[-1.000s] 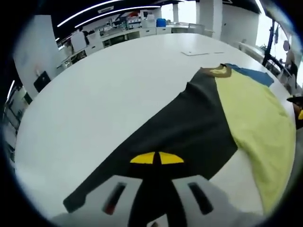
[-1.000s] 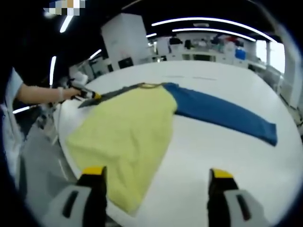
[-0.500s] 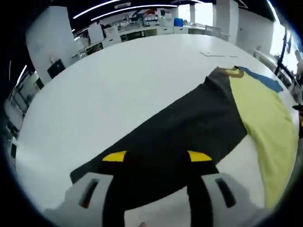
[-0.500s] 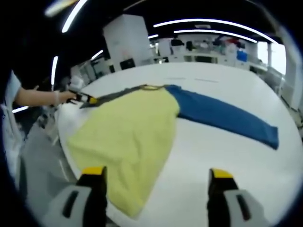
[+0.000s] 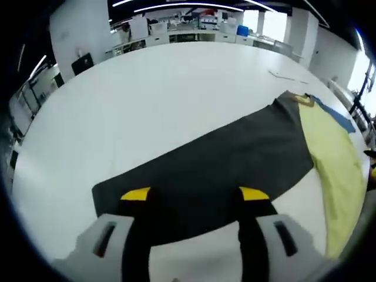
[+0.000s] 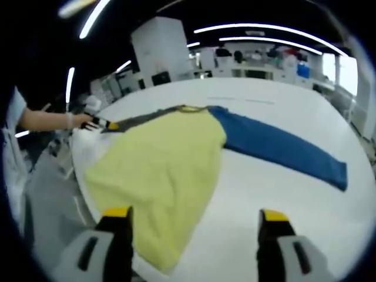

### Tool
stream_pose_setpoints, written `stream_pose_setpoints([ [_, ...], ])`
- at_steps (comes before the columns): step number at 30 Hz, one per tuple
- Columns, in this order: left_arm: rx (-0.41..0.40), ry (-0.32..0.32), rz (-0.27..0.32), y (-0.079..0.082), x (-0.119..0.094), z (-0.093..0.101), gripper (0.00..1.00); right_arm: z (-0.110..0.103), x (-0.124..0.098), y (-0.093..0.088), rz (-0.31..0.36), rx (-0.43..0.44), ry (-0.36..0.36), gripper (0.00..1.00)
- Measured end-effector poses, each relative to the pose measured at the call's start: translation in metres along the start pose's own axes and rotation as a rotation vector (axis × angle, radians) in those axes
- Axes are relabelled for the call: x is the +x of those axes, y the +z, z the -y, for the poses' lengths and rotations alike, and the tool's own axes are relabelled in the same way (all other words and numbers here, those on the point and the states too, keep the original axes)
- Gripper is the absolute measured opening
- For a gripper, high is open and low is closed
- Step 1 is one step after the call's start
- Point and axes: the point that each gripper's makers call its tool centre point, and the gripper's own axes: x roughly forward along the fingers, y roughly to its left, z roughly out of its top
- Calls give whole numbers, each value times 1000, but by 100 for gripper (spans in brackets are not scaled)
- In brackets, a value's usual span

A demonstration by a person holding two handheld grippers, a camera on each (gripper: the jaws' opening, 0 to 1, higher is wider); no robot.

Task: Fold the garment on the visible template until the final outline fits inside the template.

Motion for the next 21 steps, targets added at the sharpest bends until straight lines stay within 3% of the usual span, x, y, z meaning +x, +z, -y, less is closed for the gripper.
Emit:
stream_pose_setpoints([
  [11,9,-18,5,-2,-4,4,57,3,-1,-3,0,16,-9,88],
  [15,4,-55,17,0,-7,15,82,4,-3,-3,3,19,-12,88],
  [16,9,-72,55,8,-10,20,87,5,-4,-3,5,20,-13,88],
  [18,19,-103,118,21,-14,25,86,8,-5,-3,7,24,-15,88],
  [21,33,-148,179,35,-22,35,90,14,-6,0,17,33,-19,88],
])
